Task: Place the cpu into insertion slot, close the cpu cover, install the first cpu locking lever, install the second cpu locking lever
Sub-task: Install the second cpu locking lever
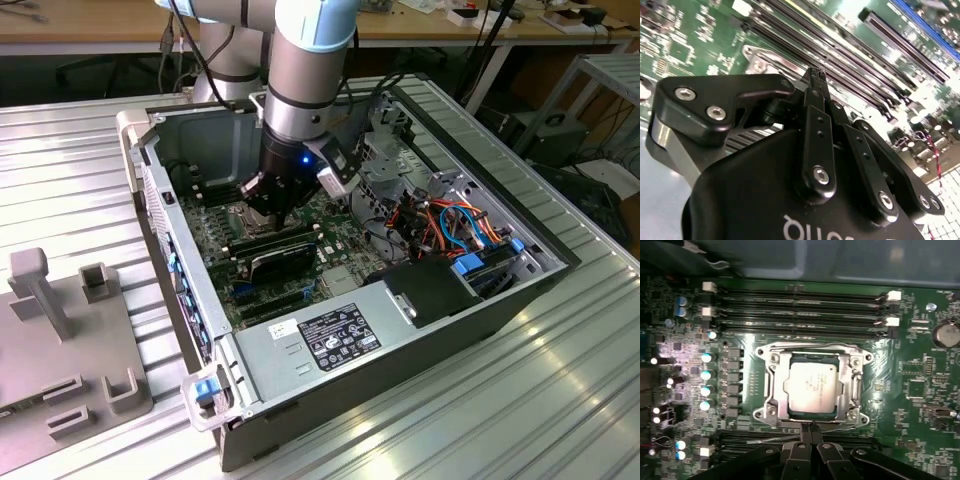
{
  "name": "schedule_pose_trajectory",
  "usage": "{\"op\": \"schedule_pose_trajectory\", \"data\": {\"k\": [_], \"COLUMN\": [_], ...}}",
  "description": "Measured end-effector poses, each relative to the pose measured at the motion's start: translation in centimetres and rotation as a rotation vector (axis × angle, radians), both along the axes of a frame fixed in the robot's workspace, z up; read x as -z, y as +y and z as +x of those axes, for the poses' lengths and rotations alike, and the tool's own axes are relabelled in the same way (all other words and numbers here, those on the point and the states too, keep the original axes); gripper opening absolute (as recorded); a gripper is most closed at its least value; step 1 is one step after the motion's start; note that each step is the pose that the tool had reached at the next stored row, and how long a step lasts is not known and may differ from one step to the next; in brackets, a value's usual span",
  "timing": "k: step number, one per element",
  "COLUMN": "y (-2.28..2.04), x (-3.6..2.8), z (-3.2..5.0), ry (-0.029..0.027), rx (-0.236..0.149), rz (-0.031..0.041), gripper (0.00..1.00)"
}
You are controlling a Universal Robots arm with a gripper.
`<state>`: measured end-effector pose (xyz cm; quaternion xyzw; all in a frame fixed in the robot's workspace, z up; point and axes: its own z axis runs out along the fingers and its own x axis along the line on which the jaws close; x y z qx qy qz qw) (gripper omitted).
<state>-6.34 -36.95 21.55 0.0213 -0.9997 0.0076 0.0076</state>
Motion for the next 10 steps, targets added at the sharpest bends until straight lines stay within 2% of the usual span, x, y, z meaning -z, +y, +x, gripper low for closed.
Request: {"op": "schedule_pose_trajectory", "data": {"k": [3,10], "y": [0.0,0.0], "x": [0.01,0.01], "z": [-0.91,-2.06], "ry": [0.0,0.0], "rx": [0.0,0.0], "rz": [0.0,0.0], "gripper": [0.11,0.11]}}
